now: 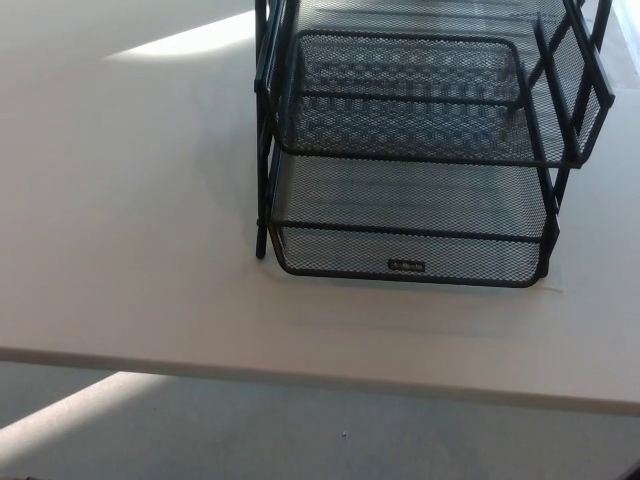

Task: A balck drawer is kept on the middle of the table and the robot uses its right hand to push it back away from the robot

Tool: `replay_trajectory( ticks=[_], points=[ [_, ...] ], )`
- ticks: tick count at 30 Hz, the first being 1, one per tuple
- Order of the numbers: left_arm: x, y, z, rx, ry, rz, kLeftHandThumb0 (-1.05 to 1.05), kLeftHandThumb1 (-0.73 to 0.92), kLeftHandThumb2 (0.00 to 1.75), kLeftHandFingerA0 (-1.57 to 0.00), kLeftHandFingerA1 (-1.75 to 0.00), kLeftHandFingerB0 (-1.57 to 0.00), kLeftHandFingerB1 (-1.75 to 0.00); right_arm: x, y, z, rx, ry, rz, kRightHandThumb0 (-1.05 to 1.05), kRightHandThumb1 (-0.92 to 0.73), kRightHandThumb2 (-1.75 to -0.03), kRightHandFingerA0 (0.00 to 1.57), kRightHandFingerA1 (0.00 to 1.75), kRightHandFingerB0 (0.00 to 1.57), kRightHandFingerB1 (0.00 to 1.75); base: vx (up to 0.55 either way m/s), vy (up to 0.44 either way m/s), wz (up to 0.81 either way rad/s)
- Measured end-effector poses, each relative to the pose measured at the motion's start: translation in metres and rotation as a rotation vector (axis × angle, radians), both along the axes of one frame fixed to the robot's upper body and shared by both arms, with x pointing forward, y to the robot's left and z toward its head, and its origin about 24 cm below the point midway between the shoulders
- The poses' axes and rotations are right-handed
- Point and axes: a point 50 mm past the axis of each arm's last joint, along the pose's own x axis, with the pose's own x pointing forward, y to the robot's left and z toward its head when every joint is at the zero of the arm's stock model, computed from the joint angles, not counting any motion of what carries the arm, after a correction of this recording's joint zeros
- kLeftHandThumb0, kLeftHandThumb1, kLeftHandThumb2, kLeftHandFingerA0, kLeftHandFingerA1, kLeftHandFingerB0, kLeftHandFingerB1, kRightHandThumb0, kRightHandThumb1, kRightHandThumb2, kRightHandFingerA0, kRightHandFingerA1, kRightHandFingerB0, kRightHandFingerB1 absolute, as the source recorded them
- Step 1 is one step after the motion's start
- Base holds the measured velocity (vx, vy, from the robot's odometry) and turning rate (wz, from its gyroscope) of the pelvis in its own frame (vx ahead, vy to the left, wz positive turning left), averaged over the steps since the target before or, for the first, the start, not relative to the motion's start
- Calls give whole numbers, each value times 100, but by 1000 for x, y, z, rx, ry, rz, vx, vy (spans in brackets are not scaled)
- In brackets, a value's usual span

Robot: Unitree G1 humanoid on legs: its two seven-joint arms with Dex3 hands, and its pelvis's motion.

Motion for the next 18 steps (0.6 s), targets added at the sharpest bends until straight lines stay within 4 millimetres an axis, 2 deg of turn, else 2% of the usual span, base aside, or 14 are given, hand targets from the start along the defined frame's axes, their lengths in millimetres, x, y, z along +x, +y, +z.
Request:
replay_trajectory(
  ticks=[7, 18],
  points=[
    [-3, 1, -1, -1, 4, 10, -54, 71, 62, -49, -39, -32, -33, 3, -9, -4, -64, -56, -5, -48, -78, -64, 62, 45, 49, 39, 0, 0, 0],
    [-5, 2, -2, -3, 8, 17, -53, 72, 62, -49, -39, -32, -33, 5, -8, -7, -50, -98, -2, -48, -78, -63, 56, 44, 43, 37, 0, 0, 0]
  ],
)
